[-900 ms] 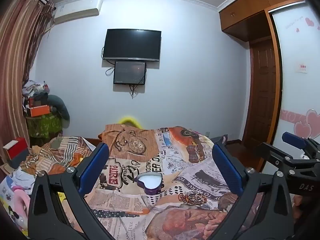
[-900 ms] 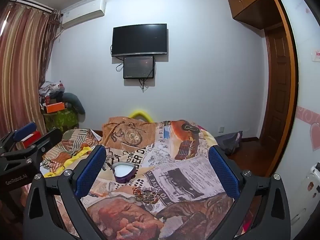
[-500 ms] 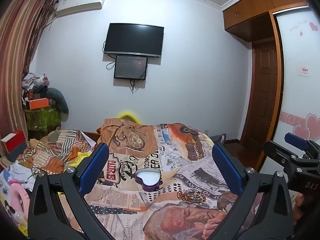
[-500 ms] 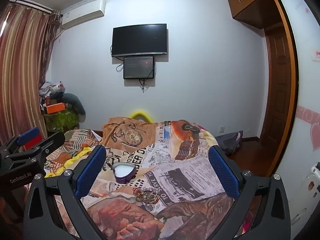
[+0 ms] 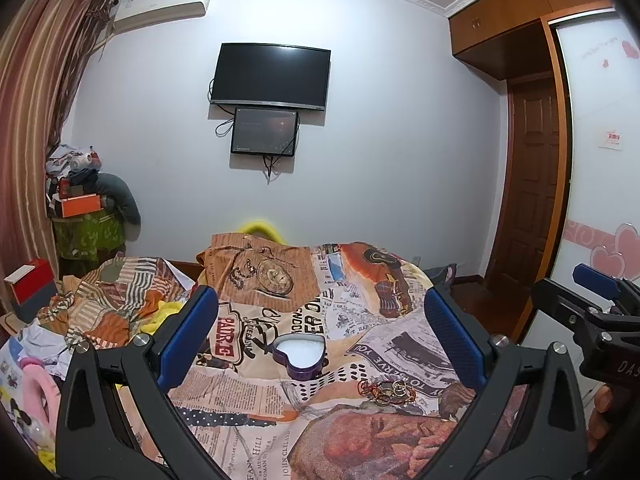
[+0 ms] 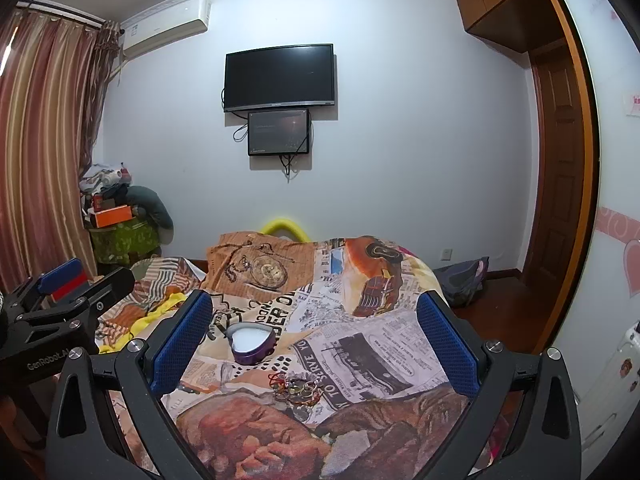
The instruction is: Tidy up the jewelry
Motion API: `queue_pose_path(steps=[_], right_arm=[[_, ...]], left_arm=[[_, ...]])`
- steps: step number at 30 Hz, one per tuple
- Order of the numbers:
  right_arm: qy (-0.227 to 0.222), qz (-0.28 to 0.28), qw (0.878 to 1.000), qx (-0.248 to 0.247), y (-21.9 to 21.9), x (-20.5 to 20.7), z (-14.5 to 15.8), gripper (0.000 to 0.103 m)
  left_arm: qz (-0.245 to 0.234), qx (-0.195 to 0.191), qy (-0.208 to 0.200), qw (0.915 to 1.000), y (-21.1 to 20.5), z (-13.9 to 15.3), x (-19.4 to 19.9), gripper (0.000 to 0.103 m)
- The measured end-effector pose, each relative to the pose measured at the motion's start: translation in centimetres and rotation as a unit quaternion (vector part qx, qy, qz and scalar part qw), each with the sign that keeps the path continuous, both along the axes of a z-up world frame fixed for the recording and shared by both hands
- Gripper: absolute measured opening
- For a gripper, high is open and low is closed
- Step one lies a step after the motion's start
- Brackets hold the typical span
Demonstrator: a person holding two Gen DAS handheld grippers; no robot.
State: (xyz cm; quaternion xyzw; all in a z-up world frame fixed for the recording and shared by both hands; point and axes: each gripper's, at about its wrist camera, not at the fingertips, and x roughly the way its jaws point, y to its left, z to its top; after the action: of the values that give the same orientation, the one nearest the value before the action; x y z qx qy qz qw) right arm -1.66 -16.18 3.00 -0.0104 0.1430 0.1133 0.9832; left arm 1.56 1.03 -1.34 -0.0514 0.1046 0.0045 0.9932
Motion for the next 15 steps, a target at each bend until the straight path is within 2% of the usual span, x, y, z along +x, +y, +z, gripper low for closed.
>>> queue_pose_path(steps=[15], right_arm=[[0.011,0.0,1.0,0.009,-0.49,0.28,-0.18,0.102]], left_arm=[[-0.004,0.004,0.003,1.0,-0.17,0.19,0.25,0.103]])
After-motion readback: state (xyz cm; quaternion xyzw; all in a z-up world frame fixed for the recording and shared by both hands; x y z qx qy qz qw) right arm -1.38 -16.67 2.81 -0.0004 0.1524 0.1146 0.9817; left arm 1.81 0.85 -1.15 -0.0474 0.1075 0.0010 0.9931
